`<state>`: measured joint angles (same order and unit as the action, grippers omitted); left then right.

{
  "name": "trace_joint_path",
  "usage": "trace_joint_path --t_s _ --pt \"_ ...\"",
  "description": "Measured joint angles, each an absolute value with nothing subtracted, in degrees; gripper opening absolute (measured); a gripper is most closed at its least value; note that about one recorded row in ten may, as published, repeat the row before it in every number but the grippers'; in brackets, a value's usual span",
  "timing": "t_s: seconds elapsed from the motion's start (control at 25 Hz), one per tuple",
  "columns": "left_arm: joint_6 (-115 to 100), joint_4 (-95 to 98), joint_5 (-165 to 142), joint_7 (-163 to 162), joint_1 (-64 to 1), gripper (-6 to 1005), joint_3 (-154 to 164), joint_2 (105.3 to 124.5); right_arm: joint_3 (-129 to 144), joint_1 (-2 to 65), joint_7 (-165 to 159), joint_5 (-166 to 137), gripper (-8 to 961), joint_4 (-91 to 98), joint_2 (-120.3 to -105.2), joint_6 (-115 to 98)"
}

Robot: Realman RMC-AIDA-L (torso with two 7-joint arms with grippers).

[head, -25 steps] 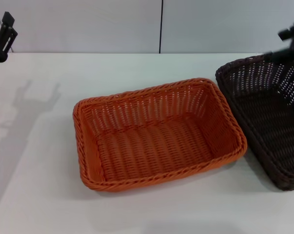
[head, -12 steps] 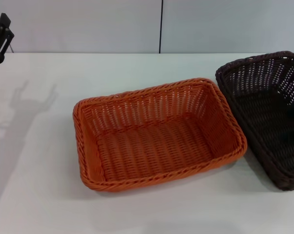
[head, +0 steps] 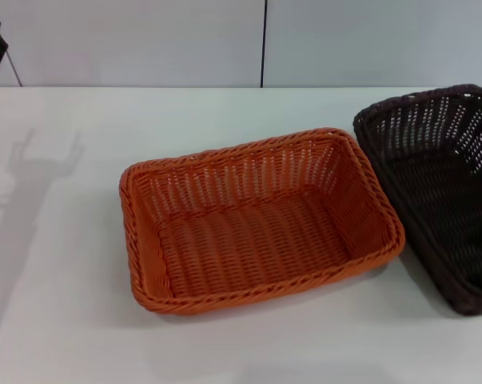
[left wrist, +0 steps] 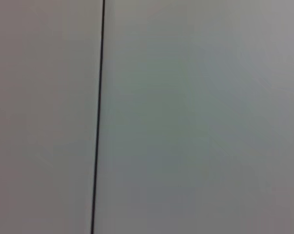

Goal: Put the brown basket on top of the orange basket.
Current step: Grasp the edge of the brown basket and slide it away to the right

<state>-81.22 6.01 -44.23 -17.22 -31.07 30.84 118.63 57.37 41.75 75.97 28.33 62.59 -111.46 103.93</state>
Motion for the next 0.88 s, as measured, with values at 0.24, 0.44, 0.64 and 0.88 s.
trace_joint_path --t_s 0.24,0.44,0.64,0.88 --pt "-81.6 6.2 -44.1 -17.2 -31.0 832 28.1 118.53 57.5 43.8 77.0 28.6 695 56.5 -111.16 106.2" --pt "-81.3 6.3 -44.0 -17.2 -32.0 832 25.2 118.41 59.8 45.1 76.9 28.9 692 53.7 -112.38 107.3" --pt "-81.5 6.4 -44.0 -17.4 -32.2 832 25.1 118.43 63.0 45.3 76.5 30.9 690 53.5 -113.78 107.6" --pt "-81.3 6.4 -43.9 -17.4 -32.4 832 25.0 118.42 70.8 45.1 74.5 39.7 687 53.4 -113.75 107.8"
